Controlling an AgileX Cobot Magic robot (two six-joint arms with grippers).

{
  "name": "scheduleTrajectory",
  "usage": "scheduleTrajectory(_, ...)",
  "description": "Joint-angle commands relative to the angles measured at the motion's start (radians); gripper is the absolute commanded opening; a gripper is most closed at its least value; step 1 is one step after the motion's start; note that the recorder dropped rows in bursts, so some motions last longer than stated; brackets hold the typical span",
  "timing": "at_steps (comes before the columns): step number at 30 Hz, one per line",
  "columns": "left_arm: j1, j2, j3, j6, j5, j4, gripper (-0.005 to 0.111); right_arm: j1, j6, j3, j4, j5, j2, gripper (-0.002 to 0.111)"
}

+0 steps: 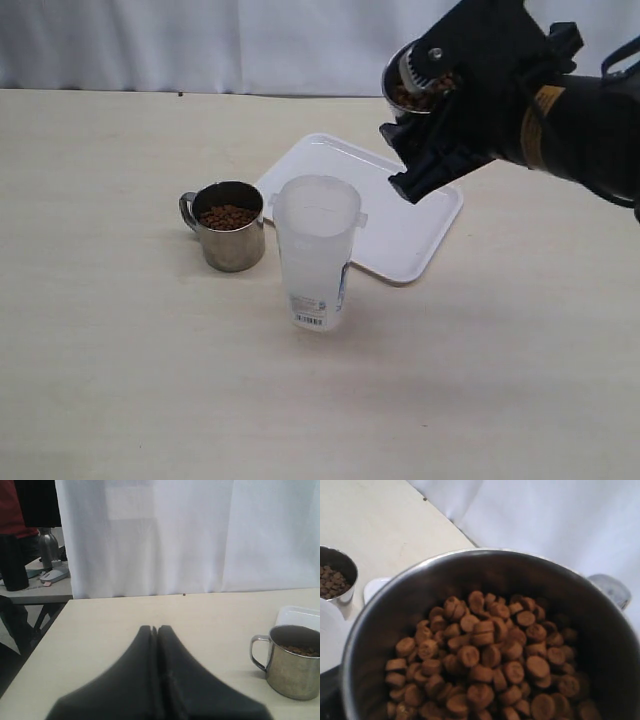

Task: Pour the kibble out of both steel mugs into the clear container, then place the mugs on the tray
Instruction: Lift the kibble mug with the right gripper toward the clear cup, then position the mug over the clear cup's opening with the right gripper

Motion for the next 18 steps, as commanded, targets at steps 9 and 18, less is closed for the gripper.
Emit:
scheduleTrajectory(9, -0.008, -0.002, 0.003, -0.001, -0.013, -0.002, 0.0, 0.072, -0.216, -0.034, -0.04, -0.027, 0.065, 0.005)
scheduleTrajectory(18, -0.008, -0.002, 0.003, -0.001, -0.013, -0.002, 0.0, 0.152, -0.222, -0.046, -0.12, 0.175, 0.072, 0.005)
